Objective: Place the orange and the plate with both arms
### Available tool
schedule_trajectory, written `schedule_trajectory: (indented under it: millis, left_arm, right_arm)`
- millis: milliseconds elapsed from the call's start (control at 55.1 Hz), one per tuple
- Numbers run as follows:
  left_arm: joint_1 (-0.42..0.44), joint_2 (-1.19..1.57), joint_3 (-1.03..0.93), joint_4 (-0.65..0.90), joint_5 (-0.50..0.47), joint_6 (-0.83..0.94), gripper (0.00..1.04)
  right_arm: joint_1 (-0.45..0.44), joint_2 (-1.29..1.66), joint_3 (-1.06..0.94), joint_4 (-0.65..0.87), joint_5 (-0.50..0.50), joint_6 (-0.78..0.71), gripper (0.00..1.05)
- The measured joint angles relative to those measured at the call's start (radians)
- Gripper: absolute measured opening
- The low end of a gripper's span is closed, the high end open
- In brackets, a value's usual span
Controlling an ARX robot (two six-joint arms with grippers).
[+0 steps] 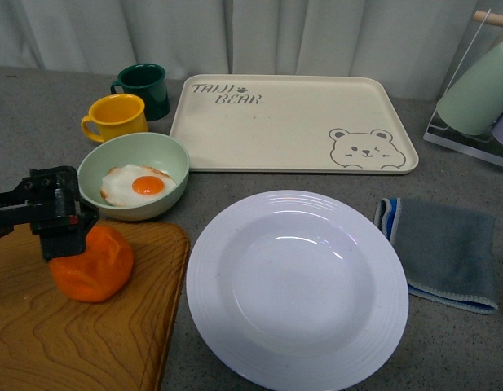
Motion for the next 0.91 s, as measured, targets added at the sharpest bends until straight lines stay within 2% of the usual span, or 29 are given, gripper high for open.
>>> schedule_trajectory:
  millis: [508,544,635,726,907]
  left_arm:
    - [-0.035,0.127,0.06,-0.087,0.061,-0.007,0.97]
    - [-0.036,0.128,0.06,-0.084,0.061,-0.008,0.92]
    - [-0.04,0.129,0.063,-0.084,0.06,-0.007,0.73]
    - [-0.05,0.124,0.07,-0.097,0.068,-0.008,0.59]
    - [-0.106,0.048,0.096,-0.137,0.061,-0.016,0.52]
  right_arm:
    - [0.0,0.0,0.0,0.0,0.0,0.0,0.95]
    - [0.0,0.0,0.0,0.0,0.0,0.0,0.95]
    - [0.0,0.0,0.0,0.0,0.0,0.0,0.95]
    - [0.0,0.0,0.0,0.0,0.0,0.0,0.95]
    - [0.0,0.0,0.0,0.0,0.0,0.0,0.95]
